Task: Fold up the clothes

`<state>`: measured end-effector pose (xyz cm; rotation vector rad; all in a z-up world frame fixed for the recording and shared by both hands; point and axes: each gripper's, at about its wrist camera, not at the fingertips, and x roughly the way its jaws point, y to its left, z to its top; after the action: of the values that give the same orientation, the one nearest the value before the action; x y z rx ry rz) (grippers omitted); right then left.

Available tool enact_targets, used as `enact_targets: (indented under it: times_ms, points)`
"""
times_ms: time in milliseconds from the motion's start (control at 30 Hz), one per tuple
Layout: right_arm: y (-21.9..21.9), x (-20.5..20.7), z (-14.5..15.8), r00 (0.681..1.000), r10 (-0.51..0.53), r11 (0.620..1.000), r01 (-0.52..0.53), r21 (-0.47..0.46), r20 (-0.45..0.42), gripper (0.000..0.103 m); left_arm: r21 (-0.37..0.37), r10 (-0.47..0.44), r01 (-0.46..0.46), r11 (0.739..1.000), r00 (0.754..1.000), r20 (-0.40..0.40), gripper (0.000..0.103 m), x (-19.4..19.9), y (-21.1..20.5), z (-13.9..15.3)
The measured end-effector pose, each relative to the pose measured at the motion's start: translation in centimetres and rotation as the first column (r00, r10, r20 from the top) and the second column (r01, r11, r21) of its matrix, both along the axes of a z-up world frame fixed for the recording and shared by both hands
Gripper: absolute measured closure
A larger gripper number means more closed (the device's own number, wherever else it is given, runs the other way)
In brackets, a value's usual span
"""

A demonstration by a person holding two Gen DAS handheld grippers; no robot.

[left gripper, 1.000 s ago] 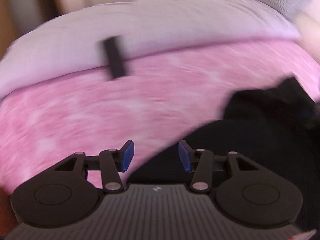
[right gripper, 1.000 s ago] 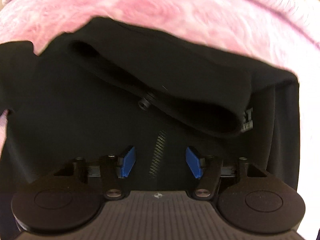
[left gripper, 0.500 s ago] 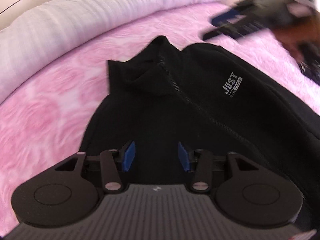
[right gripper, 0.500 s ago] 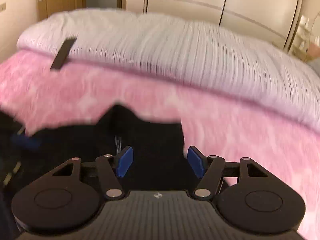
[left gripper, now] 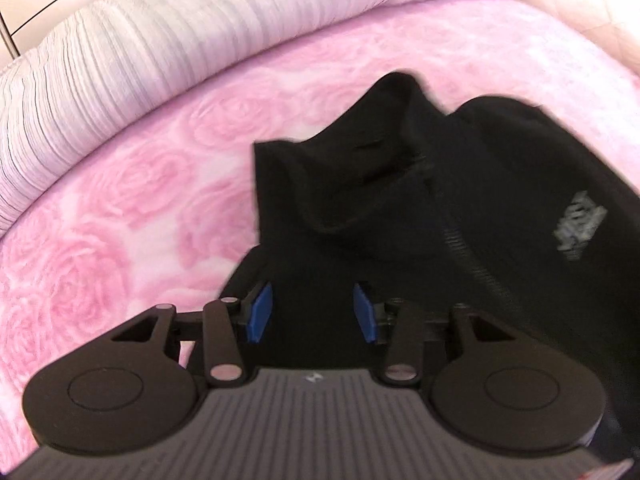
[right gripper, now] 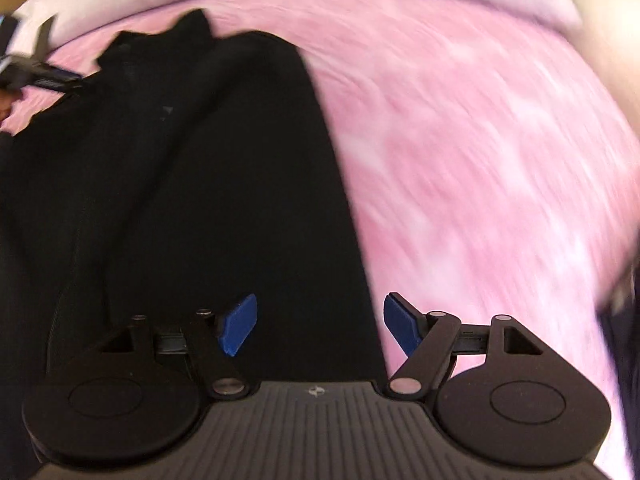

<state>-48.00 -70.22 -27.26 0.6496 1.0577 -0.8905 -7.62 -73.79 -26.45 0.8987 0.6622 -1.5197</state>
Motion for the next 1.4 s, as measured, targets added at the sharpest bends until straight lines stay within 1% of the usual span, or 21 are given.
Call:
enact_targets:
  times_ms: [167,233,300,367,400,433,500,600,700,767,833,867,933,967,1033,1067,1133,1267,1300,1333,1400]
  points:
    - [-0.3,-4.9,-2.0,0.993,-0.093,0.991,0.084,0.107,0.074,0.035,0.004,-0.104,0.105,0.994,0.992,-0.069,0.063,-6.4,3.3,1.1]
    - [-0.6,-6.1,-3.0,0.989,-0.099,0.984,0.080,0.162,0.114,0.043,0.003,-0.145,0.146,0.989,0.985,-0.097,0.062,-9.0,4.7,1.6]
    - [-0.7,-6.2,-3.5,0.987,-0.086,0.982,0.060,0.181,0.135,0.045,0.001,-0.186,0.188,0.982,0.975,-0.124,0.062,-11.6,6.0,2.0]
    - [-1.0,-6.5,-3.5,0.989,-0.071,0.982,0.048,0.182,0.127,0.061,-0.002,-0.226,0.229,0.973,0.962,-0.151,0.062,-14.2,7.4,2.5]
    - [-1.2,-6.7,-3.5,0.991,-0.064,0.983,0.042,0.181,0.120,0.079,0.000,-0.237,0.240,0.971,0.957,-0.167,0.062,-15.4,7.7,2.4]
    - [-1.5,-6.8,-3.5,0.990,-0.062,0.981,0.038,0.190,0.124,0.103,0.003,-0.243,0.248,0.969,0.953,-0.178,0.062,-16.5,7.9,2.4]
    - [-2.1,-7.2,-2.8,0.992,-0.034,0.983,0.011,0.182,0.123,0.103,0.005,-0.255,0.261,0.965,0.948,-0.190,0.062,-18.6,8.3,2.4]
    - [-2.8,-8.4,-0.4,0.996,0.088,0.996,-0.088,0.026,-0.004,0.103,-0.004,-0.271,0.275,0.961,0.942,-0.196,0.062,-21.0,8.1,2.5]
    - [-5.1,-9.3,1.7,0.990,0.052,0.985,-0.072,-0.156,-0.129,0.103,-0.008,-0.293,0.298,0.955,0.932,-0.212,0.062,-22.5,7.7,2.8]
    - [-6.7,-9.9,2.1,0.981,0.021,0.973,-0.065,-0.223,-0.194,0.103,-0.010,-0.305,0.310,0.951,0.929,-0.209,0.061,-23.3,7.2,2.6]
    - [-8.0,-10.2,1.8,0.971,0.004,0.965,-0.066,-0.254,-0.237,0.103,-0.003,-0.317,0.323,0.946,0.926,-0.206,0.060,-23.9,6.9,2.4]
    - [-8.5,-10.3,1.5,0.971,-0.004,0.966,-0.058,-0.251,-0.241,0.103,0.000,-0.321,0.328,0.945,0.926,-0.198,0.060,-24.2,6.8,2.2]
    - [-9.3,-10.3,0.9,0.969,-0.026,0.968,-0.037,-0.250,-0.247,0.094,0.006,-0.319,0.326,0.945,0.928,-0.190,0.060,-23.9,7.1,2.0]
    - [-9.2,-10.1,0.9,0.967,-0.038,0.964,-0.031,-0.265,-0.252,0.092,0.008,-0.313,0.321,0.947,0.931,-0.189,0.059,-23.7,7.2,2.0]
    - [-8.2,-9.7,1.8,0.967,-0.051,0.947,-0.032,-0.319,-0.248,0.079,0.013,-0.294,0.301,0.953,0.938,-0.184,0.058,-23.1,7.6,2.0]
    - [-7.6,-9.5,2.1,0.973,-0.043,0.942,-0.035,-0.333,-0.226,0.077,0.005,-0.303,0.310,0.951,0.933,-0.194,0.058,-22.5,7.8,1.9]
    - [-6.1,-8.8,2.5,0.986,-0.017,0.940,-0.041,-0.338,-0.168,0.074,0.006,-0.277,0.284,0.959,0.940,-0.200,0.056,-21.1,8.3,1.9]
    - [-2.4,-7.5,2.1,0.999,0.033,0.979,-0.038,-0.202,-0.025,0.070,0.013,-0.221,0.228,0.973,0.955,-0.197,0.054,-18.3,10.1,2.2]
    - [-1.6,-6.9,1.5,0.998,0.058,0.984,-0.059,-0.168,-0.013,0.070,0.015,-0.206,0.213,0.977,0.959,-0.193,0.054,-17.7,10.7,2.2]
    - [-0.7,-6.3,0.8,0.996,0.085,0.987,-0.085,-0.139,-0.007,0.063,0.017,-0.189,0.196,0.980,0.964,-0.189,0.054,-17.1,11.2,2.3]
    - [0.0,-5.0,-0.1,0.992,0.127,0.983,-0.126,-0.132,-0.005,0.057,0.035,-0.164,0.174,0.984,0.968,-0.192,0.054,-16.1,12.0,2.4]
